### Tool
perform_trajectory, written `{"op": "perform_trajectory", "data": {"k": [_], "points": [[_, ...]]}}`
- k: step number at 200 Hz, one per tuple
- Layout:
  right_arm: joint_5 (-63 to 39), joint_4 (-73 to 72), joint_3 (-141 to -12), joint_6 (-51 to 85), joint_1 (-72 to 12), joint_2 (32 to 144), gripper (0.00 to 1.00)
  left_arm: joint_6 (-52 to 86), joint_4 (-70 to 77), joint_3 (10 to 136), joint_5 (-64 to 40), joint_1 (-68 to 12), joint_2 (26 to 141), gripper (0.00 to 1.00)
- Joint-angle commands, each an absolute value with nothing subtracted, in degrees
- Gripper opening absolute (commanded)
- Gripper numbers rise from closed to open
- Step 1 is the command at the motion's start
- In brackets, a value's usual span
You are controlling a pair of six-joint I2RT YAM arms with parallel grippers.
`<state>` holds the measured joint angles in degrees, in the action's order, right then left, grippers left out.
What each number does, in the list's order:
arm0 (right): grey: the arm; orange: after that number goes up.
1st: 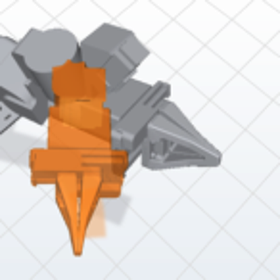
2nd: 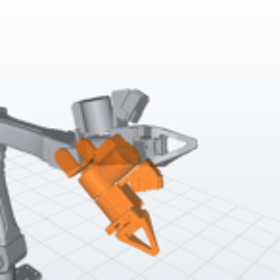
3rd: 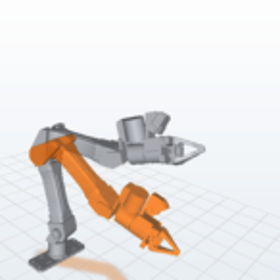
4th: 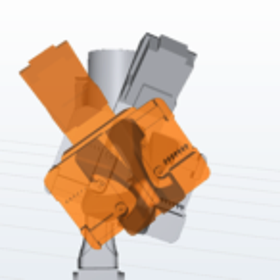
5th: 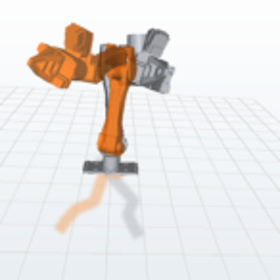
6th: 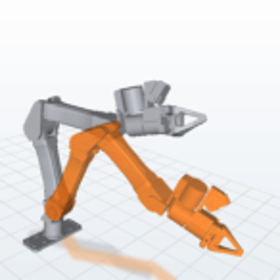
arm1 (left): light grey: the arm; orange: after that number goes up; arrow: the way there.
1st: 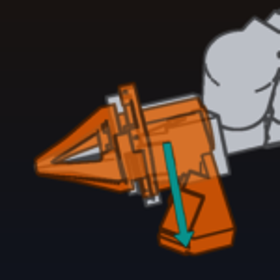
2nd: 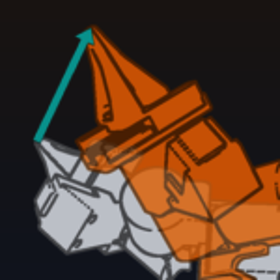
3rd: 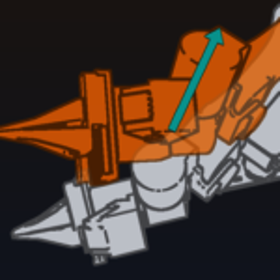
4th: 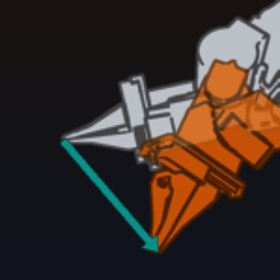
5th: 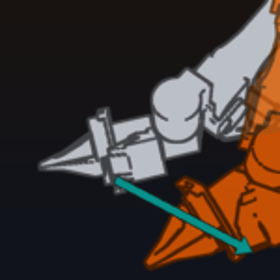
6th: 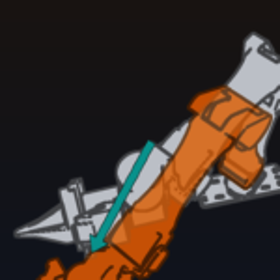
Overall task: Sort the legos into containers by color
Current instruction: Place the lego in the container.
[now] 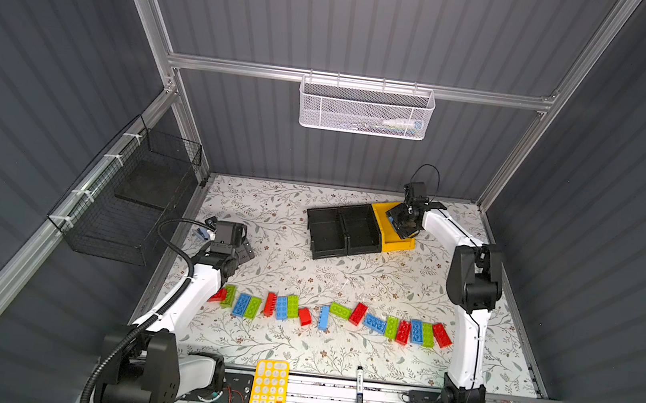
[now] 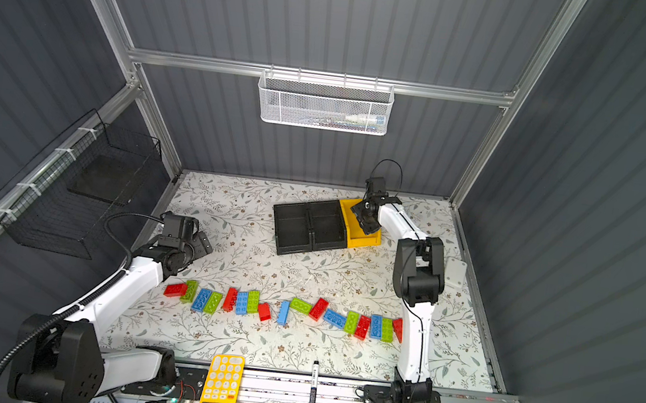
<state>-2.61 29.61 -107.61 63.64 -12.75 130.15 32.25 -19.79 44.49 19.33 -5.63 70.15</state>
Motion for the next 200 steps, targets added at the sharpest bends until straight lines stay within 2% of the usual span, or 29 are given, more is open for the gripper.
{"op": "perform_trajectory", "data": {"k": [1, 61, 112, 146, 174, 200], "points": [[-3.3, 30.0, -111.7, 67.1, -13.6, 132.9, 0.56, 33.3, -21.4, 43.5, 20.1, -5.2, 68.6, 0.88], [-4.7, 28.0, -113.0, 70.4, -14.5, 136.8, 0.62, 33.8, -20.6, 42.1, 20.9, -5.2, 67.9, 0.88], [-4.1, 27.9, -113.5, 69.5, -14.5, 135.6, 0.81, 33.9, -21.1, 41.8, 21.2, -5.2, 67.6, 0.89], [-3.6, 28.4, -113.1, 66.9, -14.2, 131.2, 0.86, 34.5, -24.2, 43.2, 21.8, -4.6, 66.9, 0.9], [-1.0, 27.8, -107.3, 60.8, -14.0, 122.5, 0.86, 35.8, -31.7, 46.0, 20.2, 0.6, 67.0, 0.9], [0.4, 20.5, -93.3, 53.8, -14.0, 110.8, 0.85, 34.7, -36.4, 46.1, 12.2, 11.4, 66.5, 0.9]]}}
